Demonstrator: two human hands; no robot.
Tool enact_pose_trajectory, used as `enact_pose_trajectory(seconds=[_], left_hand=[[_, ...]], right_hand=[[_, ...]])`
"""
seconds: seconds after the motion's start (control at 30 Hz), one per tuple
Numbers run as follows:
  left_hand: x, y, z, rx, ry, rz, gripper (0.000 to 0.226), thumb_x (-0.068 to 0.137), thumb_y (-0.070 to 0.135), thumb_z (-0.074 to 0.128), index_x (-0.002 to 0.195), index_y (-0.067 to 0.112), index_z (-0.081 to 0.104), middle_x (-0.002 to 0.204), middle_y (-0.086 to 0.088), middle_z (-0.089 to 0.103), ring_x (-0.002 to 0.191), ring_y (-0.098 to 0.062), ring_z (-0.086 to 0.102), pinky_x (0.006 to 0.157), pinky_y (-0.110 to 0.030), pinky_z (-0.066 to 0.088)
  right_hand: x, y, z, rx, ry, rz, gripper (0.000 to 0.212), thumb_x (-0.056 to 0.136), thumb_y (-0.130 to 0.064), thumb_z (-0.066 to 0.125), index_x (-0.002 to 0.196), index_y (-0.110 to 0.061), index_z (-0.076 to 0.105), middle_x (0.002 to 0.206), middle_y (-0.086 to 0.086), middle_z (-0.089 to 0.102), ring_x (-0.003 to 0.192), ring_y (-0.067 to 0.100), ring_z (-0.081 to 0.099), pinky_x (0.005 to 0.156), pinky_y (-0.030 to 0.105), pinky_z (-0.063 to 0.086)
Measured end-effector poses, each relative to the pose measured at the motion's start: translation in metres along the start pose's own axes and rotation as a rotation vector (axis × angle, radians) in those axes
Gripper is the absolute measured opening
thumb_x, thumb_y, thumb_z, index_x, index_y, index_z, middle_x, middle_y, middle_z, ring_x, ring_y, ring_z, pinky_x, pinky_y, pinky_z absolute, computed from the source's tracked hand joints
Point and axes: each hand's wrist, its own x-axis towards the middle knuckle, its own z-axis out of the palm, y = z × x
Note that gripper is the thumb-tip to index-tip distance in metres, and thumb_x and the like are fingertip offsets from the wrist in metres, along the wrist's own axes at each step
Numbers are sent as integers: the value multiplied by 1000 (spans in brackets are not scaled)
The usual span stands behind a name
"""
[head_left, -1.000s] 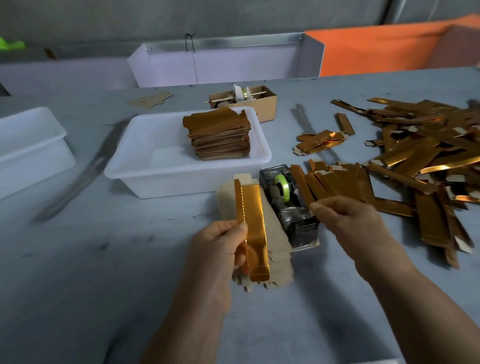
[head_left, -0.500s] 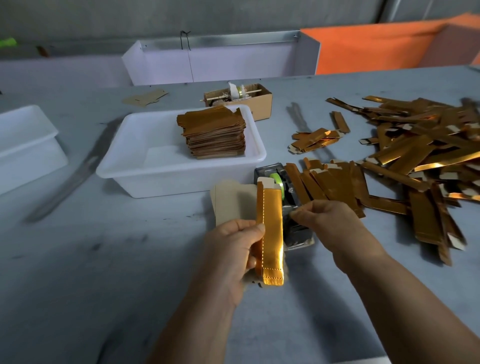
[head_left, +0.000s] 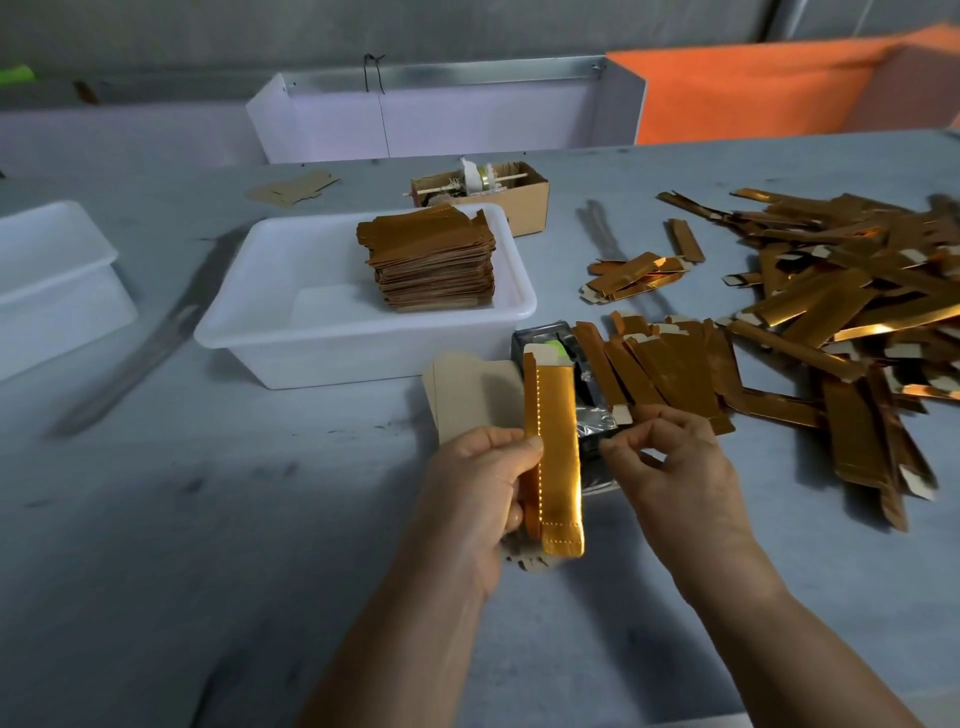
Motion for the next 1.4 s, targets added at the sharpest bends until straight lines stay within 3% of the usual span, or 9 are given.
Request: enact_pose_trajectory(seconds=[0.07, 0.27, 0.43, 0.63, 0.77, 0.93, 1.03, 1.2, 1.4], left_hand=[[-2, 1, 5, 1, -52, 13, 4, 88, 9, 65, 85, 11, 66, 45, 10, 49, 34, 0, 39, 34, -12, 31], [-5, 1, 21, -16, -108, 8, 3, 88, 13, 65, 88, 13, 68, 42, 14, 53, 32, 1, 46, 33, -10, 34], [-3, 2, 22, -14, -99, -17, 4, 89, 13, 65, 92, 11, 67, 39, 14, 51, 29, 0, 46, 31, -11, 34], [5, -2, 22, 65, -18, 30, 3, 87, 12, 68, 85, 14, 69, 43, 15, 54, 30, 1, 46, 33, -11, 34], [7, -1, 21, 72, -4, 19, 3, 86, 12, 68, 85, 15, 68, 43, 15, 54, 30, 1, 45, 34, -11, 34], [8, 1, 21, 136, -14, 24, 6, 88, 18, 67, 93, 17, 69, 66, 7, 60, 46, -2, 46, 51, -17, 52], [4, 4, 19, 120, -83, 124, 7, 90, 18, 64, 95, 15, 68, 78, 1, 67, 41, 0, 51, 40, -10, 39], [1, 3, 25, 172, -134, 156, 9, 91, 17, 63, 97, 12, 67, 62, 13, 62, 39, 5, 51, 41, -10, 38], [6, 4, 26, 248, -80, 123, 6, 89, 24, 66, 92, 20, 69, 57, 16, 62, 39, 4, 52, 43, -12, 40]], right_hand=[[-2, 2, 2, 5, 25, -10, 13, 87, -23, 64, 75, -16, 64, 123, -7, 42, 97, 3, 41, 61, 5, 29], [-10, 8, 8, 102, 71, -61, 23, 85, -22, 64, 66, -30, 55, 118, -13, 39, 104, 4, 45, 72, 6, 33], [-12, 11, 11, 241, 65, -13, 20, 84, -20, 66, 64, -24, 61, 119, -9, 46, 105, 7, 50, 86, 26, 44], [-2, 7, 6, -63, 35, -112, 22, 87, -15, 64, 67, -22, 55, 118, -6, 47, 96, 6, 46, 67, 5, 31], [1, 4, 7, -180, 73, -172, 4, 87, -11, 64, 85, -9, 67, 117, 1, 52, 88, 7, 46, 56, 4, 32], [3, 2, 5, -202, 68, -138, 6, 86, -13, 65, 89, -9, 68, 110, -4, 49, 87, 6, 44, 54, 5, 30], [3, 3, 3, -122, 30, -87, 12, 85, -15, 66, 74, -17, 62, 108, -9, 47, 94, 4, 43, 61, 5, 27], [2, 7, 2, -23, 2, -57, 11, 86, -18, 65, 76, -16, 62, 106, -11, 46, 92, 4, 43, 61, 5, 29], [1, 11, 4, -77, 25, -148, 11, 86, -16, 64, 76, -17, 60, 105, -12, 44, 85, 4, 47, 61, 4, 33]])
